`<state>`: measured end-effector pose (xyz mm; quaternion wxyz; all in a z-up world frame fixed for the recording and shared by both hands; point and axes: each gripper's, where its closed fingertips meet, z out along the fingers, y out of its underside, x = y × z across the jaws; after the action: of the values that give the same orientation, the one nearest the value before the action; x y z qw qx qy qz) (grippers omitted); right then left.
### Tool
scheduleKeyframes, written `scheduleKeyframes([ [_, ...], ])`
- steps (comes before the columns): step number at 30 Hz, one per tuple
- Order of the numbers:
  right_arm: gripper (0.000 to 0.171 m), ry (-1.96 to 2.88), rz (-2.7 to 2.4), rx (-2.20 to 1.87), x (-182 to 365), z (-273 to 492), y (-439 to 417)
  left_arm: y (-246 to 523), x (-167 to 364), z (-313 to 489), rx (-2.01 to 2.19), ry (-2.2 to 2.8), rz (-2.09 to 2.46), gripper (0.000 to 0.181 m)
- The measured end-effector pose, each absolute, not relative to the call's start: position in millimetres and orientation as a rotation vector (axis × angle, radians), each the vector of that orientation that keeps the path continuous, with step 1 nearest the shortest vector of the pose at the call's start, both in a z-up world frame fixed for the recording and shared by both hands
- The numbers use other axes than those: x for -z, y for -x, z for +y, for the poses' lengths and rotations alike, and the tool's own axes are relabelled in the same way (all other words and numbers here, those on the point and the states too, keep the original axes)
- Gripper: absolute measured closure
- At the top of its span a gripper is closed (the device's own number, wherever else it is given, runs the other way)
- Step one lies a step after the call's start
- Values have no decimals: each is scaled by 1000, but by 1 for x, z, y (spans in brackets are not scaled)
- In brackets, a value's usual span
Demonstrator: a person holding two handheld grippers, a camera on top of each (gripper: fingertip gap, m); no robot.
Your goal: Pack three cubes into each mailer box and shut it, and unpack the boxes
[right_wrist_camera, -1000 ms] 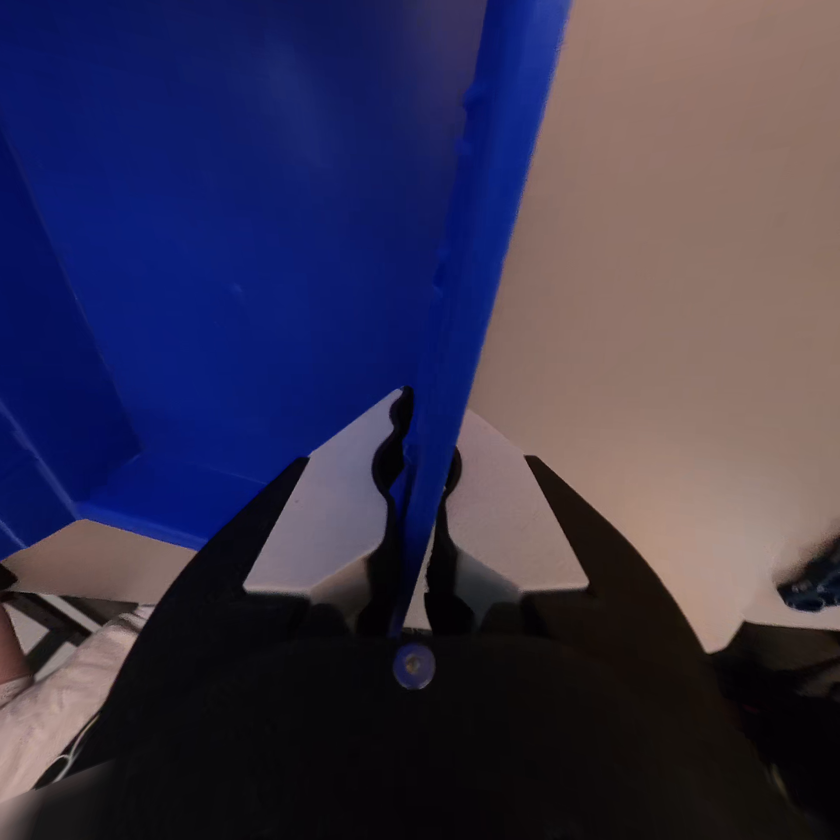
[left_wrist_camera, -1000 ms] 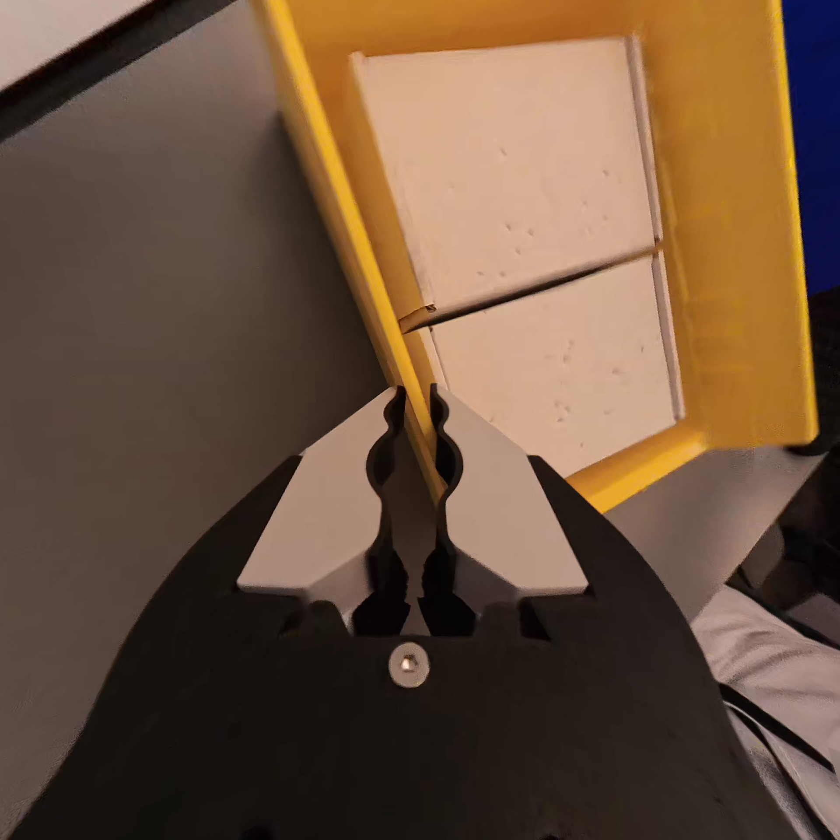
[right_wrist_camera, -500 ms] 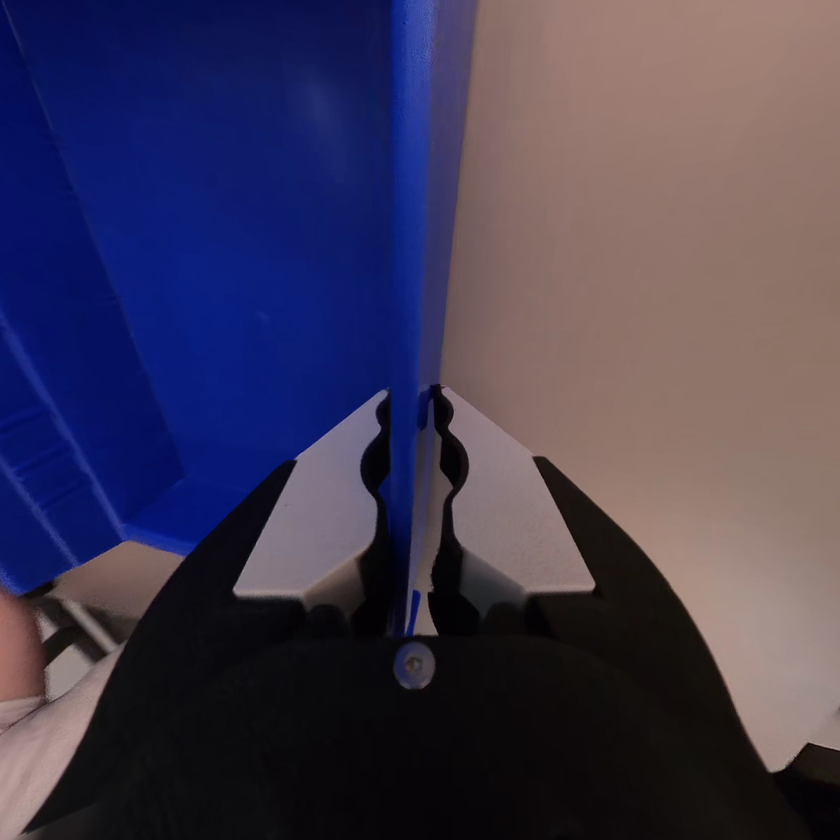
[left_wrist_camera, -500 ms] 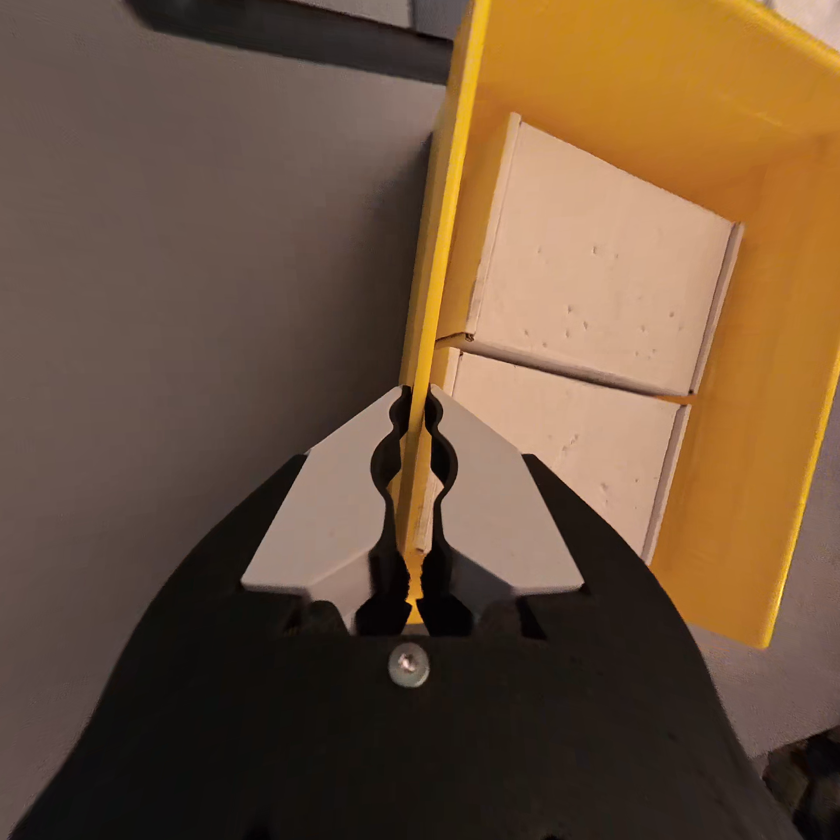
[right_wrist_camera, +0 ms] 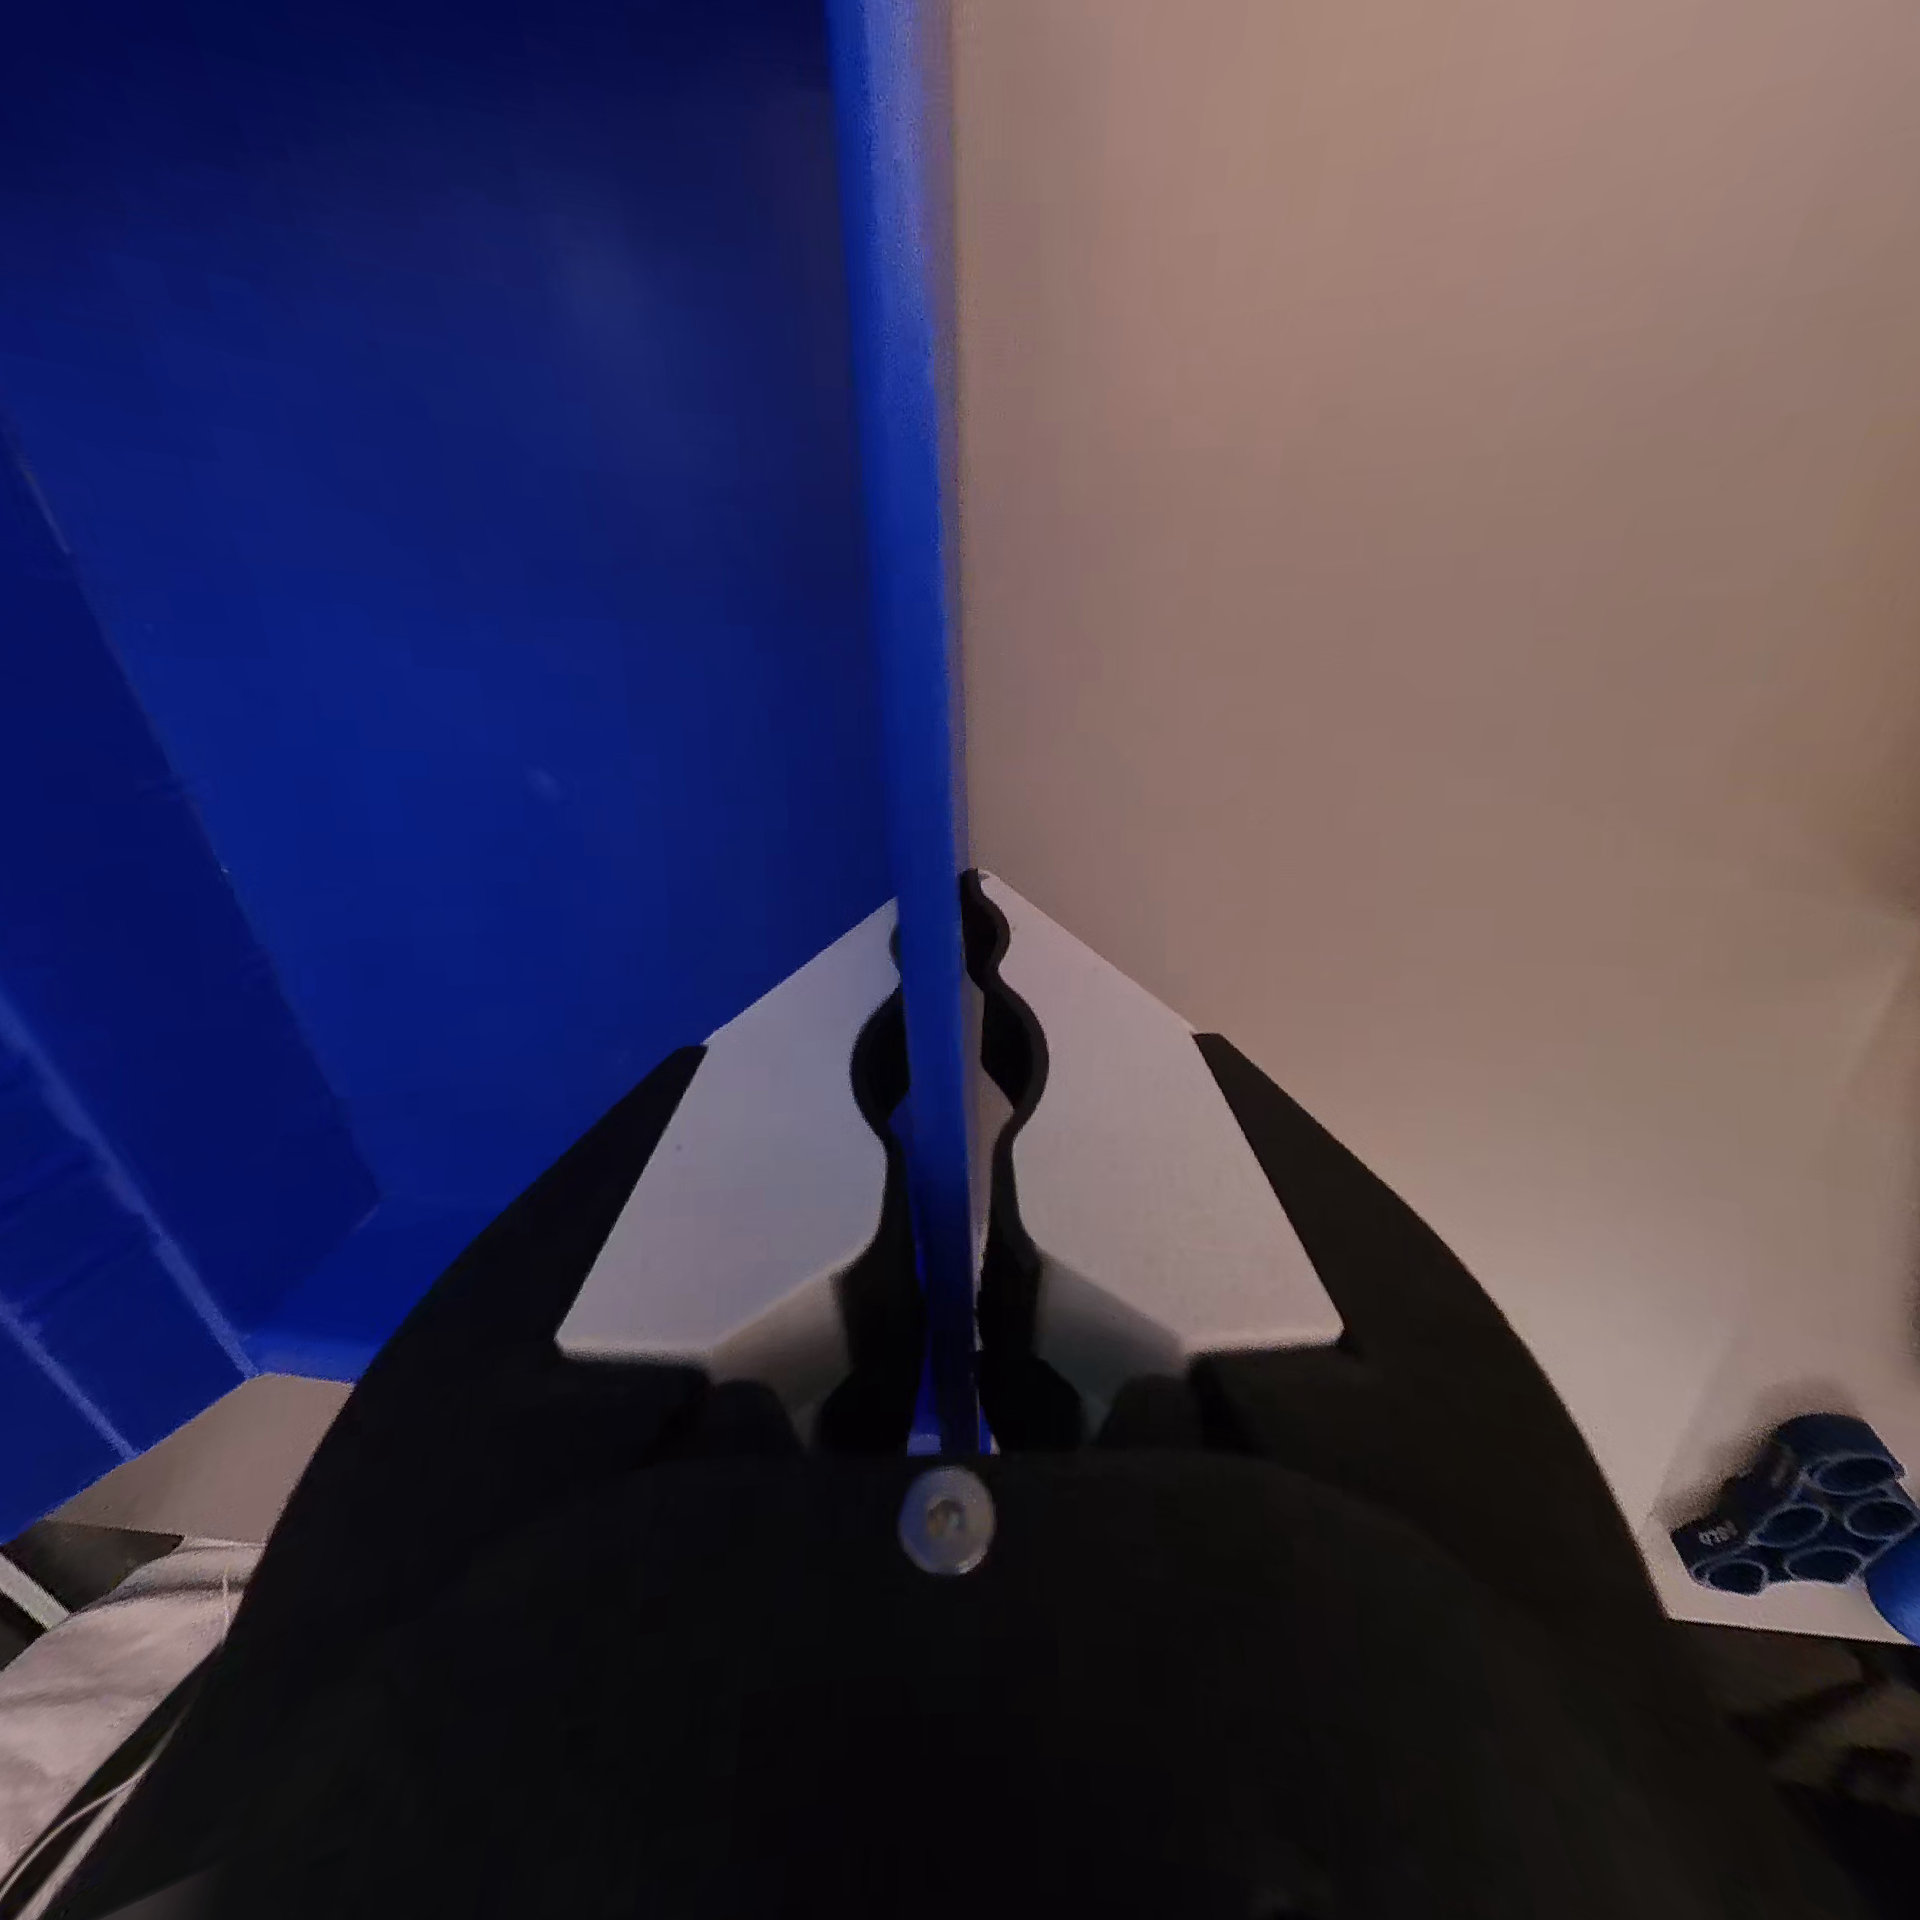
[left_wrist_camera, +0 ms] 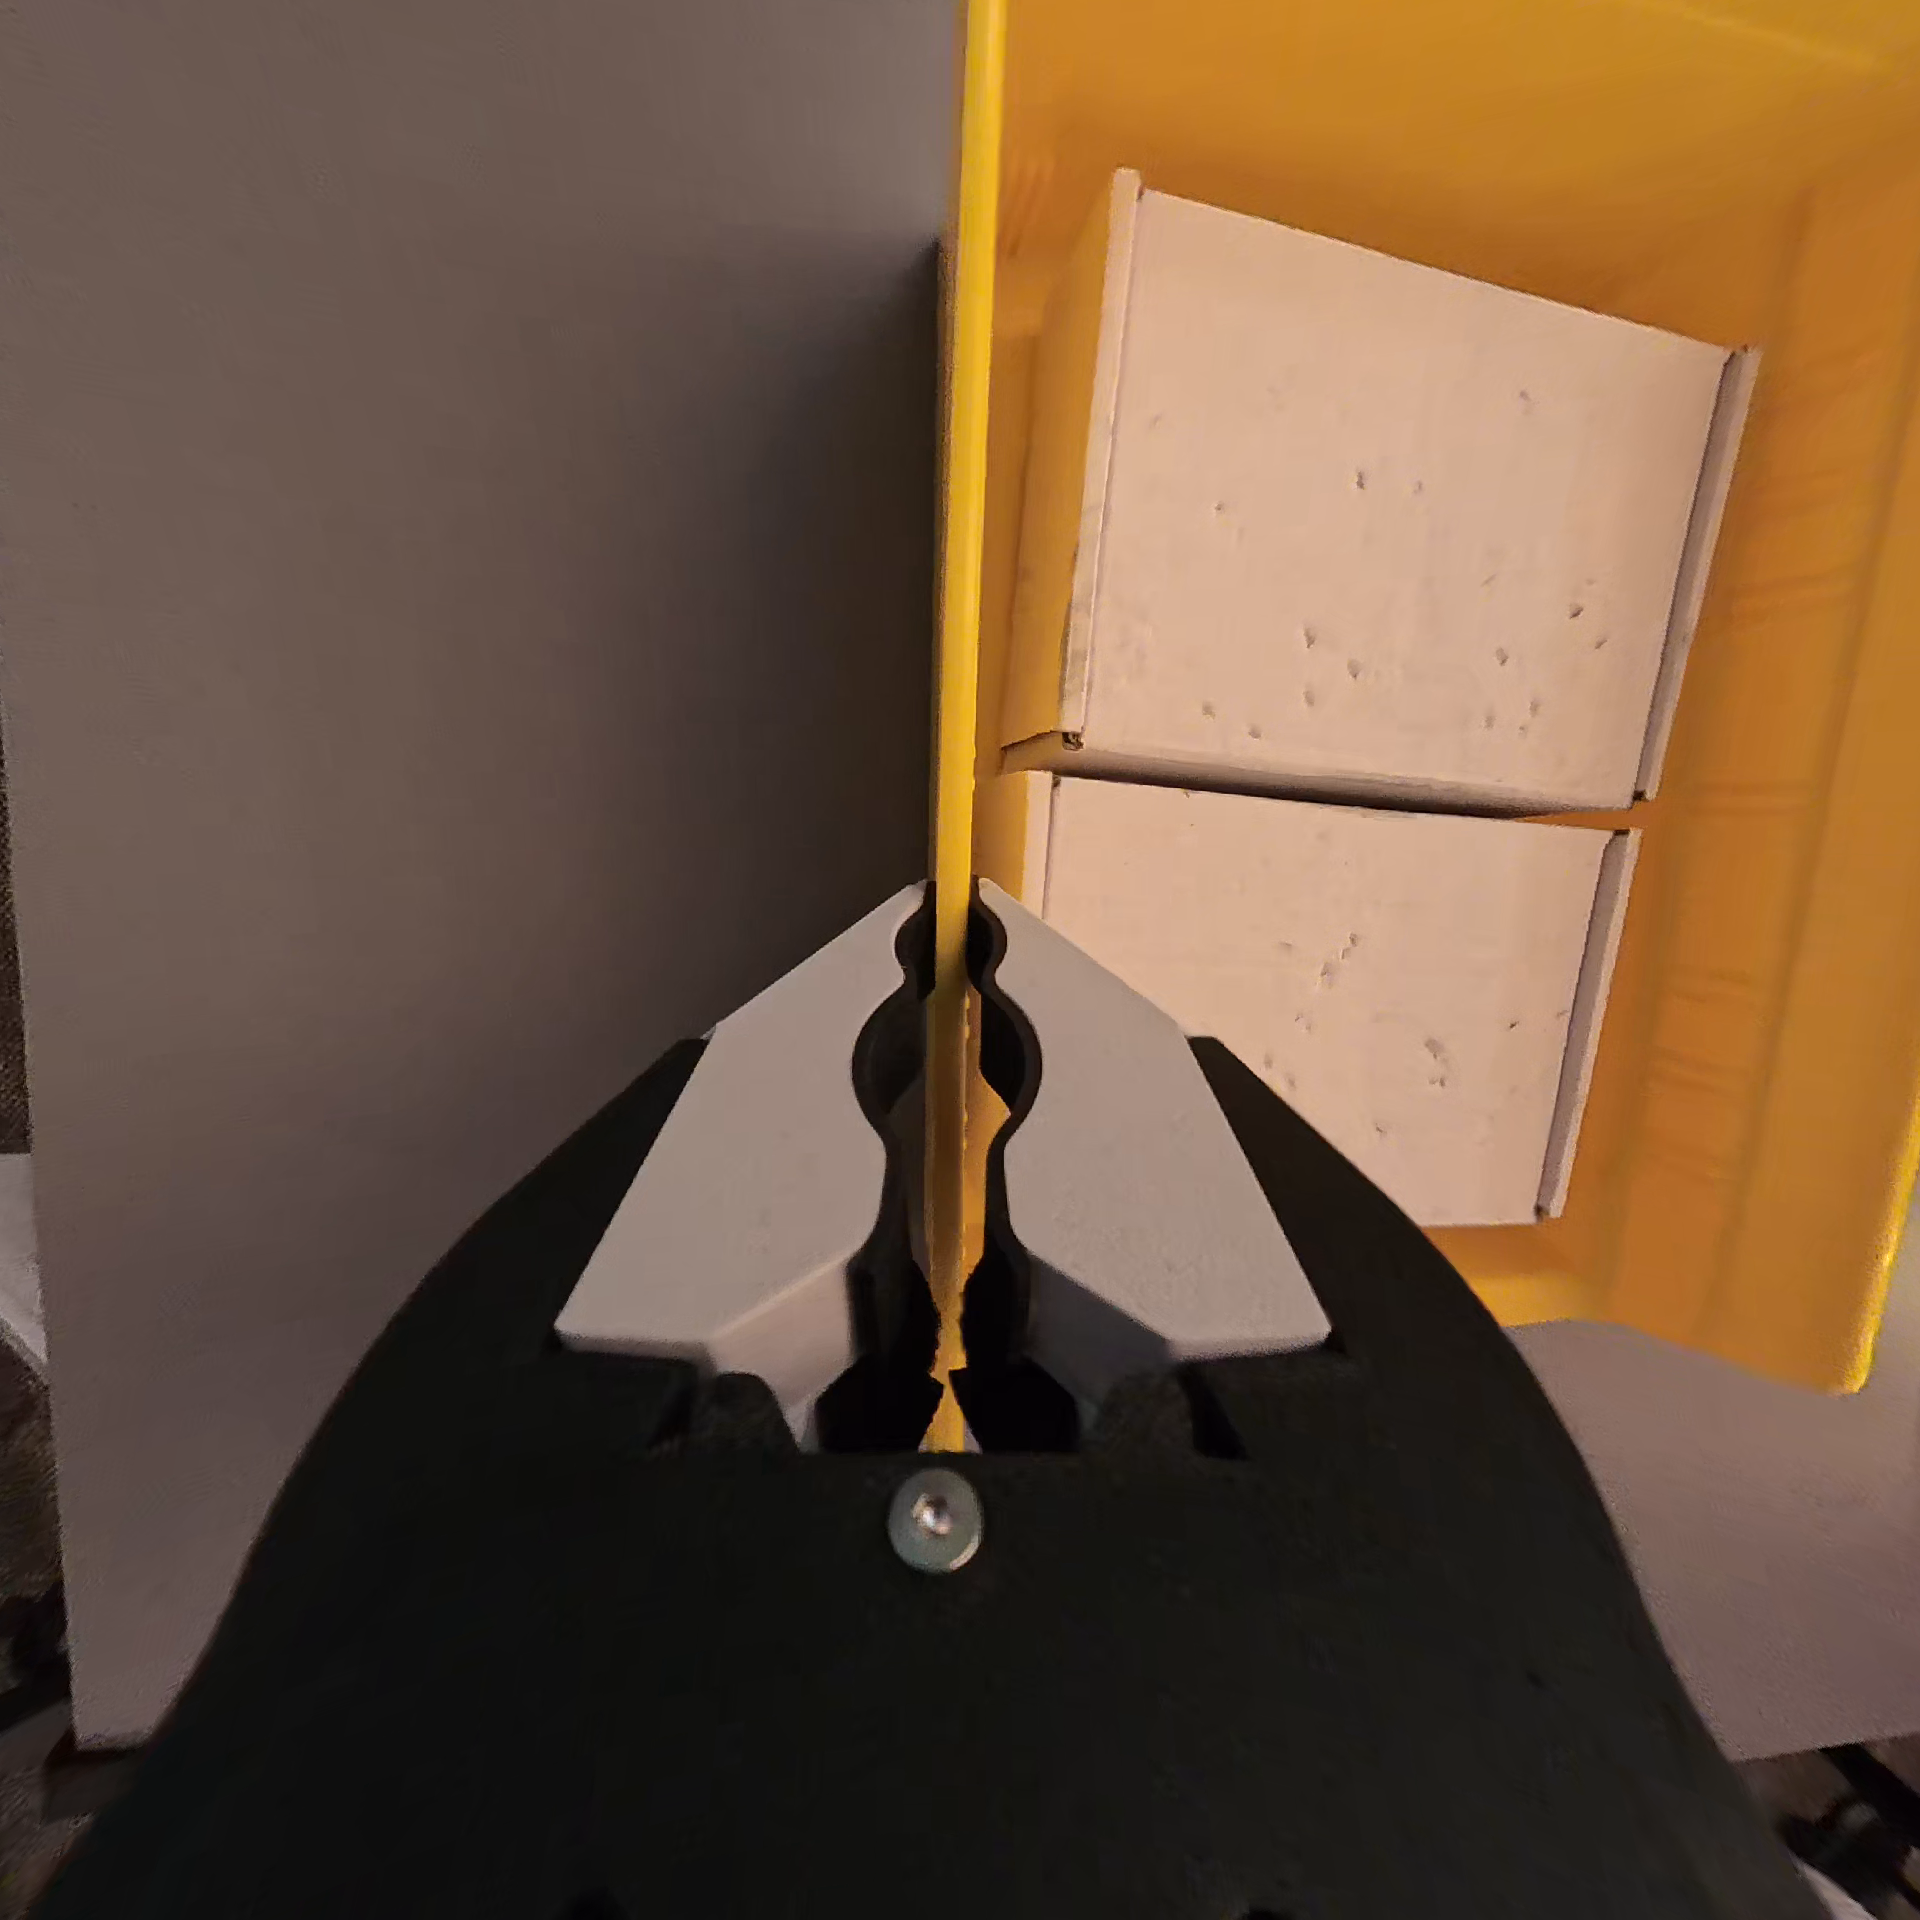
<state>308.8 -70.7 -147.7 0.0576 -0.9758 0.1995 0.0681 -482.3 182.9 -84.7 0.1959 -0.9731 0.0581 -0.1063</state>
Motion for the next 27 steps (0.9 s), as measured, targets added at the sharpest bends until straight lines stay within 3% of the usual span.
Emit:
scheduleKeyframes([
  [27, 165, 2929, 674, -253, 148, -60, -296, 522, 83, 184, 244, 2652, 117, 181],
])
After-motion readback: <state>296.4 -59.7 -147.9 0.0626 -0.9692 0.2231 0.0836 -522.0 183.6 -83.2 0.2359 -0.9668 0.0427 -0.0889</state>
